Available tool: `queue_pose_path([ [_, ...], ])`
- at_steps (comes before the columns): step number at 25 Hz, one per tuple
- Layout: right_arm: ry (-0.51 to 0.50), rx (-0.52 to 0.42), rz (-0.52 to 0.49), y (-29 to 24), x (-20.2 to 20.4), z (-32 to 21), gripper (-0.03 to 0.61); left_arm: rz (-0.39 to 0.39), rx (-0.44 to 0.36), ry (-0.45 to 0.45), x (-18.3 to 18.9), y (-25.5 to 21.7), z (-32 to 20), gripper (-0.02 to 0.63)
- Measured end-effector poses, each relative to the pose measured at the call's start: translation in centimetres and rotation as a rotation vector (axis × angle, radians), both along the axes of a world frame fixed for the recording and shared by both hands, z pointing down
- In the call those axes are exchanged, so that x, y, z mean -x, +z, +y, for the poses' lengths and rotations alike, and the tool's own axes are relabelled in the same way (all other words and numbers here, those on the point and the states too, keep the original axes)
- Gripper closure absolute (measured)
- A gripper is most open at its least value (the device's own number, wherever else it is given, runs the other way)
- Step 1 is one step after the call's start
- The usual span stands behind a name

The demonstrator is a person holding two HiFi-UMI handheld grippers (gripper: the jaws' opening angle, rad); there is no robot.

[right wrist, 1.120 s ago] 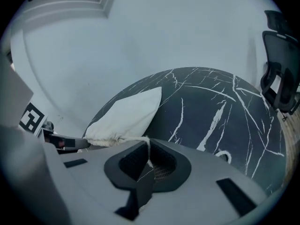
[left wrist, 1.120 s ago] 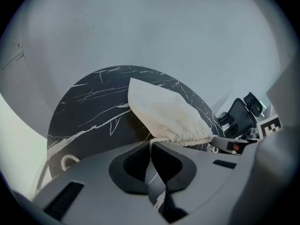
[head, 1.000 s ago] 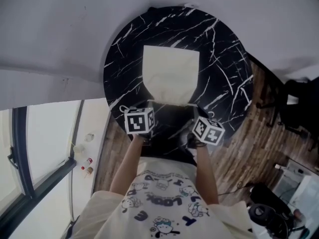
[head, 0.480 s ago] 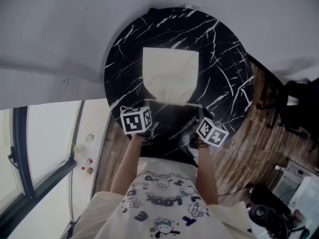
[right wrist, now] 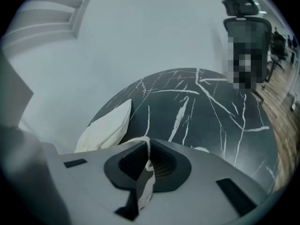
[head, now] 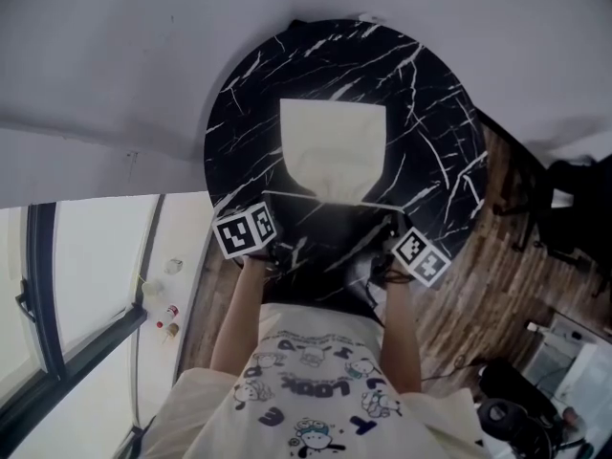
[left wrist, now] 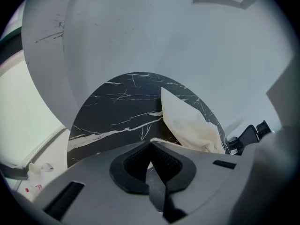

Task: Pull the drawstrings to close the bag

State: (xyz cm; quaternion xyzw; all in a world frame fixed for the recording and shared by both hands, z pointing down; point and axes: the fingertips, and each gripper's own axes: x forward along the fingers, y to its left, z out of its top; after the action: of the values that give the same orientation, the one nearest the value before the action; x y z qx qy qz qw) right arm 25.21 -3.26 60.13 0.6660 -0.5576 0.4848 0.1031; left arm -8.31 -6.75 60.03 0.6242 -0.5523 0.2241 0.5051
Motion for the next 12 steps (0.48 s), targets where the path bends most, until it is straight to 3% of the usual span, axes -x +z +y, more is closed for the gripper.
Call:
queue_pose_path([
  [4, -0.003, -0.013, 0.01, -0.5, 0.0, -0.3, 0.558, -0.021, -0.025, -0.014, 0.3, -0.4, -0.5, 0.572],
  [8, 0.026, 0.003, -0.01, -0.2, -0.2, -0.2, 0.558, 0.021, 0.011, -0.096, 1.1, 0.2, 0.0, 0.572],
  [12, 0.023, 0.021, 0.018, 0.1, -0.2, 0.2, 0.558, -0.001, 0.011, -0.13, 1.9, 0.0, -0.1, 0.572],
])
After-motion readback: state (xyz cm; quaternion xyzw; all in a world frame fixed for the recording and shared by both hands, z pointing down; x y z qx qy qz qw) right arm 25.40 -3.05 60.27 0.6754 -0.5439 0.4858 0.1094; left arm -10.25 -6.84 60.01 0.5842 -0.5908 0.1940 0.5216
